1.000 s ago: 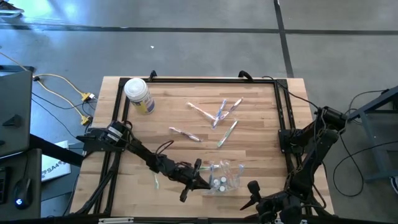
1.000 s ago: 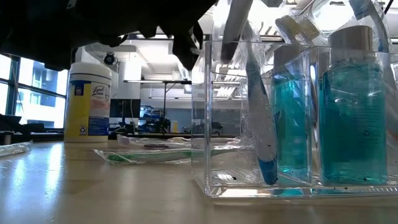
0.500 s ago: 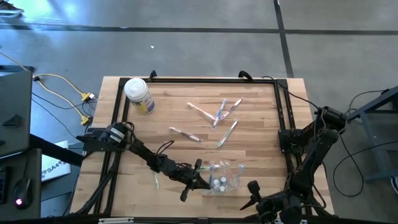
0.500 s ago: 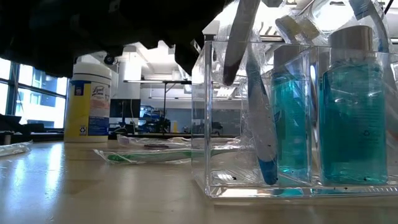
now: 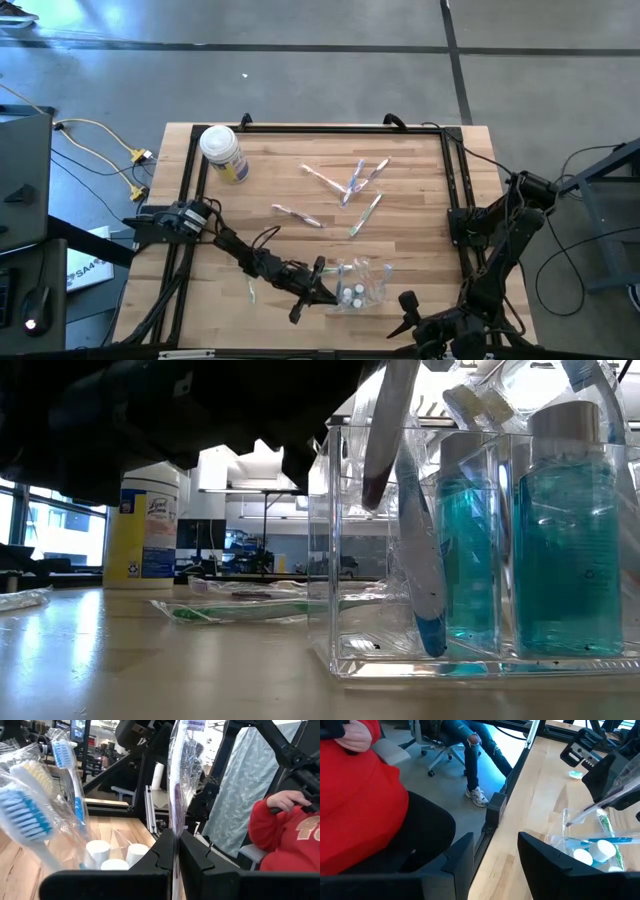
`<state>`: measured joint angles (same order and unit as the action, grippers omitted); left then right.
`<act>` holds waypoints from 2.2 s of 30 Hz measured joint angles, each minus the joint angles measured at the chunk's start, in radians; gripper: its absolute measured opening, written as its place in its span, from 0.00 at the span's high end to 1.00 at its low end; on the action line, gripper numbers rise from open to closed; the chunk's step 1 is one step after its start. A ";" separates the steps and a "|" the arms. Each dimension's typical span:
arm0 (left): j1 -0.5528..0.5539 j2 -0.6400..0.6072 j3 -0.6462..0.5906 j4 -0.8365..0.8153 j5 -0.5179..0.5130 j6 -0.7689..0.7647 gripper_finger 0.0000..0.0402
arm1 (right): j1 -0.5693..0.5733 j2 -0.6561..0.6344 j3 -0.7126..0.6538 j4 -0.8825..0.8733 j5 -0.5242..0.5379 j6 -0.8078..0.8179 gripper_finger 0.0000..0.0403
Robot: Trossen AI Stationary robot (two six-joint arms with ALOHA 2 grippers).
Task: Pick & Place toothbrushing station
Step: Put the bottom purple toothbrush into the transparent bin, then put the middle green toothbrush into the transparent bin
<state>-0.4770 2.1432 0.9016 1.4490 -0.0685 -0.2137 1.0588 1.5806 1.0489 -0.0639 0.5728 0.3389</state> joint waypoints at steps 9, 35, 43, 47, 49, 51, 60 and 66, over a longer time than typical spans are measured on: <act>0.000 0.000 0.000 -0.016 -0.024 -0.011 0.88 | 0.000 0.000 0.000 -0.004 0.000 -0.002 0.64; -0.001 0.000 0.000 -0.061 -0.066 -0.031 0.85 | 0.000 0.000 0.000 -0.007 0.000 0.002 0.64; -0.002 0.000 0.000 -0.061 -0.070 -0.046 0.85 | 0.000 0.000 0.000 -0.007 0.000 0.004 0.64; -0.016 0.000 0.000 -0.061 -0.092 -0.045 0.85 | -0.001 0.000 0.000 -0.007 -0.027 0.008 0.64; -0.017 0.000 0.000 -0.061 -0.099 -0.044 0.85 | 0.000 0.000 0.000 -0.007 -0.033 0.009 0.64; -0.022 0.000 0.000 -0.061 -0.106 -0.045 0.84 | 0.000 0.000 0.000 -0.007 -0.033 0.016 0.64; -0.021 0.000 0.000 -0.069 -0.153 -0.054 0.64 | 0.000 0.000 0.000 -0.008 -0.033 0.027 0.64; -0.021 -0.017 -0.004 -0.088 -0.157 -0.053 0.61 | 0.000 0.000 0.000 -0.009 -0.034 0.027 0.64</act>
<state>-0.4976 2.1261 0.8972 1.3605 -0.2253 -0.2672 1.0584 1.5806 1.0489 -0.0733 0.5392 0.3664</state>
